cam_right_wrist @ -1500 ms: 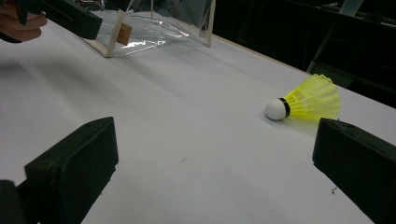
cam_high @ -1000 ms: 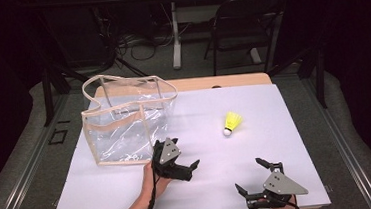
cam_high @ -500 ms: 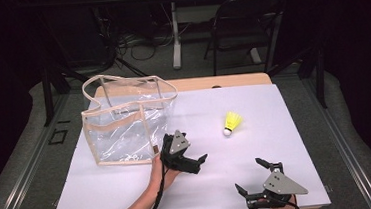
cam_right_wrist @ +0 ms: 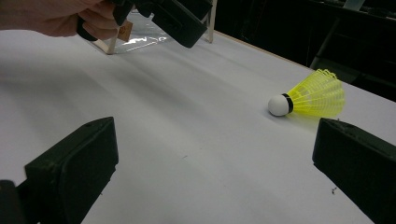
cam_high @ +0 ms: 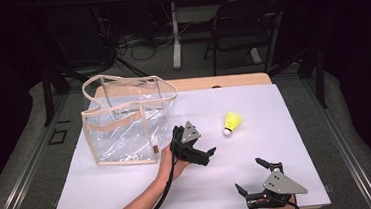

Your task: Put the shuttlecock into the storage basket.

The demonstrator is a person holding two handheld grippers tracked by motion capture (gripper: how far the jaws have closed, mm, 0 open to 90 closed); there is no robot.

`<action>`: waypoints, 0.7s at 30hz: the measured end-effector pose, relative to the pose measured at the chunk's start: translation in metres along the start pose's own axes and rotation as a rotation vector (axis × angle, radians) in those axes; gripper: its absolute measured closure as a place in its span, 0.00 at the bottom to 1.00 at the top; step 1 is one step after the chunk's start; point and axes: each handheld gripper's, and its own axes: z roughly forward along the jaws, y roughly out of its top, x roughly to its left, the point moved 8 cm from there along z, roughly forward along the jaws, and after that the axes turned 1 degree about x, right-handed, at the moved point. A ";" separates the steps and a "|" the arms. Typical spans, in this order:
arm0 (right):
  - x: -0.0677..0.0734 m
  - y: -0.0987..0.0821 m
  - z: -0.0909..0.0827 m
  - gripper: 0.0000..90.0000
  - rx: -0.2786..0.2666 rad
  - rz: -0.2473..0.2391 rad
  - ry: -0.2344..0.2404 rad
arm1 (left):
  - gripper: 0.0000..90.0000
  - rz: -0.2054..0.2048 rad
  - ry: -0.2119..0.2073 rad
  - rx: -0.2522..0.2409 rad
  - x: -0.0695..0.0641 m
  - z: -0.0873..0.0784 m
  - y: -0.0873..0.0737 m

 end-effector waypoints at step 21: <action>0.000 0.000 0.000 0.00 0.002 0.000 0.001 | 0.00 0.000 -0.002 0.055 -0.005 0.039 0.023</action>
